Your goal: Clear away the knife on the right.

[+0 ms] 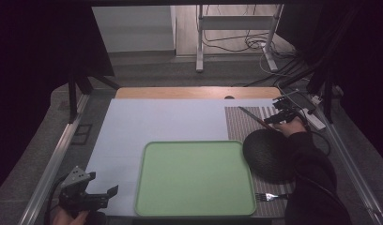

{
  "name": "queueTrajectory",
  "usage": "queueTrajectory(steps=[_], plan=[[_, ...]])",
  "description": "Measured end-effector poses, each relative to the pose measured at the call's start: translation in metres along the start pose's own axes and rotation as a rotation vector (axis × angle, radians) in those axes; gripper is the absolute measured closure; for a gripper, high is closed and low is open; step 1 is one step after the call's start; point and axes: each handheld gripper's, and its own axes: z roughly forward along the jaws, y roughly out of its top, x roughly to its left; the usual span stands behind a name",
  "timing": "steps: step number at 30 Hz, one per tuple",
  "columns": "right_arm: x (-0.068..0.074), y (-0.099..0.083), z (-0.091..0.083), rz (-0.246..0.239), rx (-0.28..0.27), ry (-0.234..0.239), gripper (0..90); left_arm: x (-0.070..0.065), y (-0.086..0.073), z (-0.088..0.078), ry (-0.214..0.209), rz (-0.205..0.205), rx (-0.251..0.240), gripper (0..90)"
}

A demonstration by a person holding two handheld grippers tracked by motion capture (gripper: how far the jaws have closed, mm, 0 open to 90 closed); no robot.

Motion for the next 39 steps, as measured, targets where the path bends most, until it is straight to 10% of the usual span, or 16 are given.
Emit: queueTrajectory(steps=[13,39], plan=[[0.018,0.015,0.01,0.006,0.007,0.014,0.0,-0.001,0.0,0.0,0.001,0.01,0.002,2.2],[0.012,0.012,0.046,-0.072,0.083,-0.017,0.8,-0.001,0.0,0.0,0.004,0.017,0.005,2.3]])
